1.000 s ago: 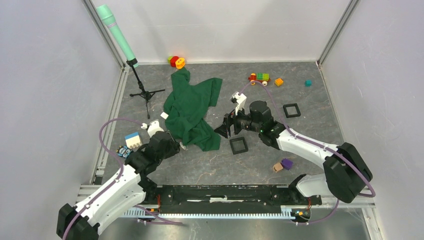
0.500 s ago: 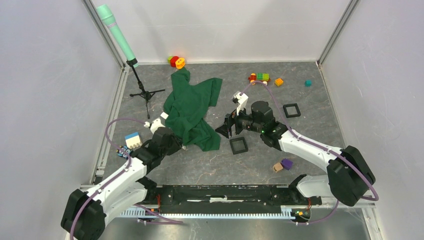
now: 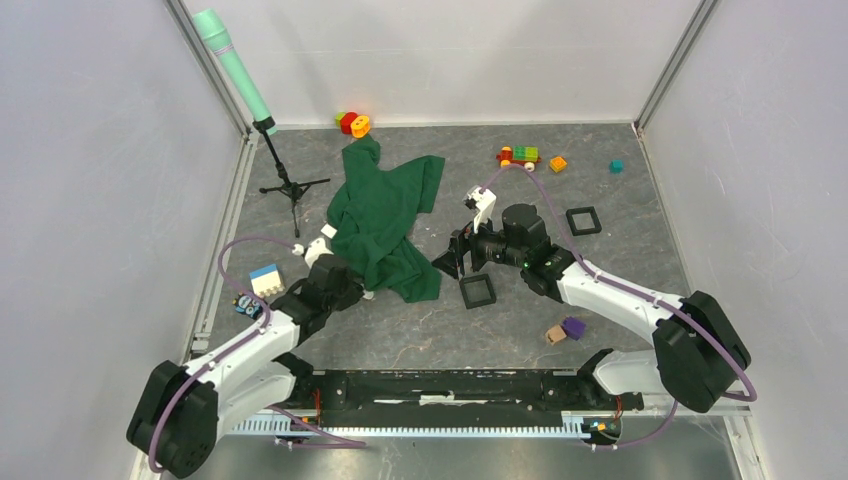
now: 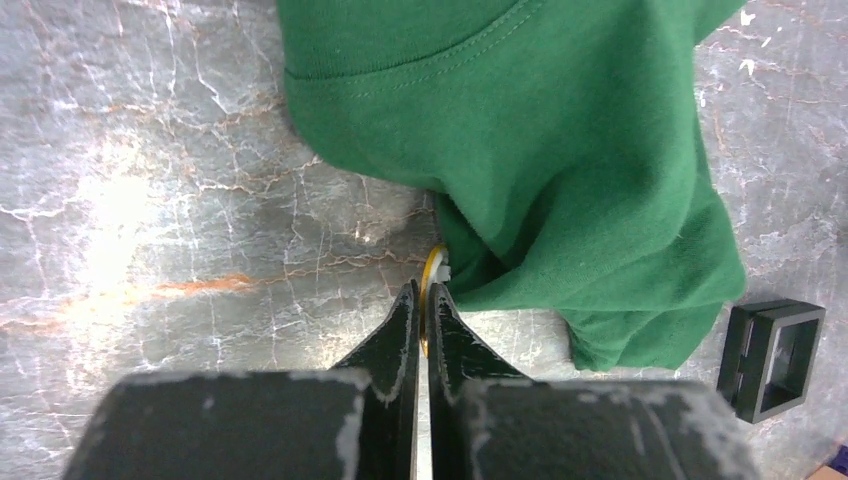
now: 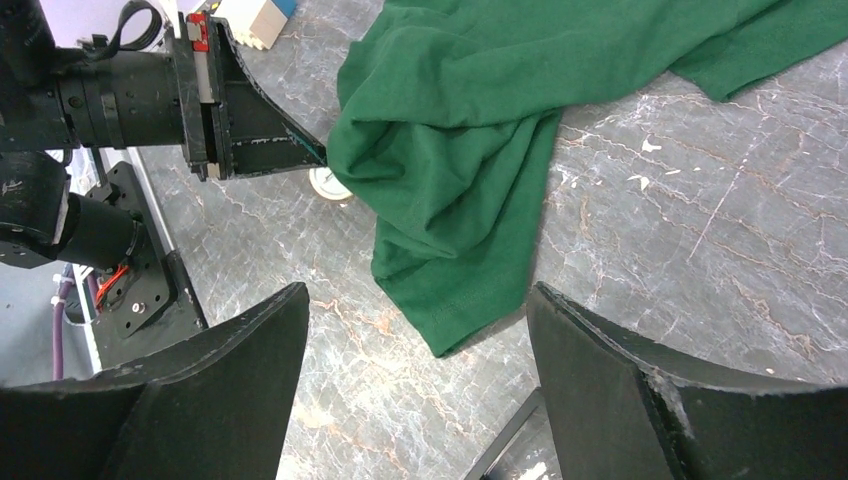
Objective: Remove the brooch from the garment
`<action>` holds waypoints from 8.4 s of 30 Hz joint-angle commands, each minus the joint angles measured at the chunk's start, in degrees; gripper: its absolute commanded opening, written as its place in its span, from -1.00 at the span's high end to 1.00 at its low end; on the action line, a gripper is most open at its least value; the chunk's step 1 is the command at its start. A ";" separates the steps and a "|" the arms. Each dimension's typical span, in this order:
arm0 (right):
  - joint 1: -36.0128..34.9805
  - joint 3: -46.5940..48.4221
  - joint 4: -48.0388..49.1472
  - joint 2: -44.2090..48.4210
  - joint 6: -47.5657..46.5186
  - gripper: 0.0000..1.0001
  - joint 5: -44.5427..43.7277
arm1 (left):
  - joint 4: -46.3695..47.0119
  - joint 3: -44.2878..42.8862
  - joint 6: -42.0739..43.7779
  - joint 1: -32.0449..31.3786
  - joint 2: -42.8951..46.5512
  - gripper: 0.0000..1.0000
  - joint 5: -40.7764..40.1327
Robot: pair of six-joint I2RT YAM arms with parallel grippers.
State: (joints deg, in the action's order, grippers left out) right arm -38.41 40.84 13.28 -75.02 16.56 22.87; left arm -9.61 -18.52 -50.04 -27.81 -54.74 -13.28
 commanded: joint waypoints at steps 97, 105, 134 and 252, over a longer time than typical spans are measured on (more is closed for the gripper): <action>-3.68 7.25 18.99 -14.06 12.43 -0.65 -12.37 | 68.54 -13.78 61.21 -8.44 -11.51 0.95 -16.70; -0.89 3.87 21.08 -6.02 11.75 -0.64 -7.71 | 84.26 -10.52 15.98 6.98 -14.51 0.96 17.10; 1.77 12.78 45.76 -13.42 33.37 -0.47 4.74 | 97.54 -5.69 -5.46 7.60 -14.64 0.95 32.17; -15.38 -8.51 42.99 -11.31 38.19 -0.33 -16.40 | -7.74 -25.08 8.97 10.02 5.08 0.95 19.61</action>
State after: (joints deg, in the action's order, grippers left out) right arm -53.52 30.11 54.37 -84.79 56.51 4.08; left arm -27.75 -47.44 -39.81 -17.50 -54.11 16.95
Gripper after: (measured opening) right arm 0.669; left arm 0.040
